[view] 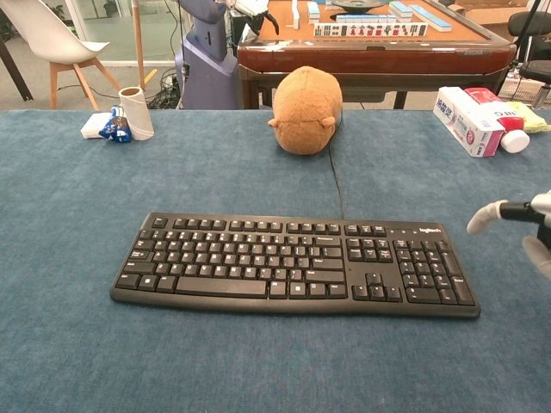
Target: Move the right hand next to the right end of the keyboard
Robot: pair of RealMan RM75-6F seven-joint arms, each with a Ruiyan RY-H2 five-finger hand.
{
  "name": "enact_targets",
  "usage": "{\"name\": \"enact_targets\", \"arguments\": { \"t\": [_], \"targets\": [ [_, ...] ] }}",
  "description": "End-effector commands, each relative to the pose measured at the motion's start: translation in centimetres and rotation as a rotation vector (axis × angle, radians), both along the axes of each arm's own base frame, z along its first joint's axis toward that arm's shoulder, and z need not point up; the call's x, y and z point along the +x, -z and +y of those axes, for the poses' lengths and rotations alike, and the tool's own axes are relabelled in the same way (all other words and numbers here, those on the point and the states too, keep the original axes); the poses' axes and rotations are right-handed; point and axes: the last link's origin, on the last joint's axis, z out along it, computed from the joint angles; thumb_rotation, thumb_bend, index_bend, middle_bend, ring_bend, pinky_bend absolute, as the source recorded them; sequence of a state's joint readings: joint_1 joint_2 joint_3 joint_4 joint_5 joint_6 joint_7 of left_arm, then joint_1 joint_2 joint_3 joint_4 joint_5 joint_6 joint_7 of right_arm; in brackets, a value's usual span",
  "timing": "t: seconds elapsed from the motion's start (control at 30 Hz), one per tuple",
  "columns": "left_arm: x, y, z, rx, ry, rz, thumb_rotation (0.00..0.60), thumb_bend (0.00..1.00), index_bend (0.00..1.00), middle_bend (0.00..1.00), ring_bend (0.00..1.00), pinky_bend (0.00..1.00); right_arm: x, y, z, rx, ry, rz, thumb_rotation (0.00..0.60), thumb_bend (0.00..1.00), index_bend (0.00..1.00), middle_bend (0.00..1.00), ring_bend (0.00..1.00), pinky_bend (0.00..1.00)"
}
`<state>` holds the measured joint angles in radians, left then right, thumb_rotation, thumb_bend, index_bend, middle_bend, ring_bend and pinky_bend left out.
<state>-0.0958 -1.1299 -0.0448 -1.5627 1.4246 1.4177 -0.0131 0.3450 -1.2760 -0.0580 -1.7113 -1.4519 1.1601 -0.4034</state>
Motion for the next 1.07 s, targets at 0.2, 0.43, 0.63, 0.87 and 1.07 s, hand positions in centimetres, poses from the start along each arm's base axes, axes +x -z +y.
{"name": "enact_targets", "arguments": {
  "t": [0.2, 0.43, 0.63, 0.87, 1.07],
  "targets": [
    [0.5, -0.1, -0.2, 0.0, 0.014, 0.005, 0.6, 0.13, 0.1, 0.18, 0.26, 0.56, -0.5, -4.3, 1.0, -0.168, -0.021, -0.108, 0.6, 0.47, 0.26, 0.47, 0.41, 0.7],
    [1.8, -0.3, -0.8, 0.003, 0.057, 0.008, 0.6, 0.13, 0.1, 0.18, 0.26, 0.56, -1.2, -7.1, 1.6, -0.393, -0.078, -0.294, 0.6, 0.14, 0.3, 0.37, 0.29, 0.53],
    [2.9, -0.5, -1.3, 0.014, 0.103, 0.002, 0.6, 0.13, 0.1, 0.18, 0.26, 0.56, -2.9, -8.3, 1.7, -0.484, -0.064, -0.336, 0.6, 0.14, 0.34, 0.37, 0.29, 0.52],
    [2.6, -0.4, -1.1, 0.009, 0.089, -0.001, 0.6, 0.13, 0.11, 0.18, 0.26, 0.56, -3.3, -8.7, 1.4, -0.48, -0.04, -0.32, 0.6, 0.14, 0.34, 0.37, 0.29, 0.52],
    [2.3, -0.1, -1.1, -0.002, 0.065, 0.003, 0.6, 0.13, 0.11, 0.18, 0.26, 0.56, -3.6, -9.0, 1.1, -0.465, -0.014, -0.327, 0.6, 0.14, 0.34, 0.37, 0.29, 0.52]
  ]
}}
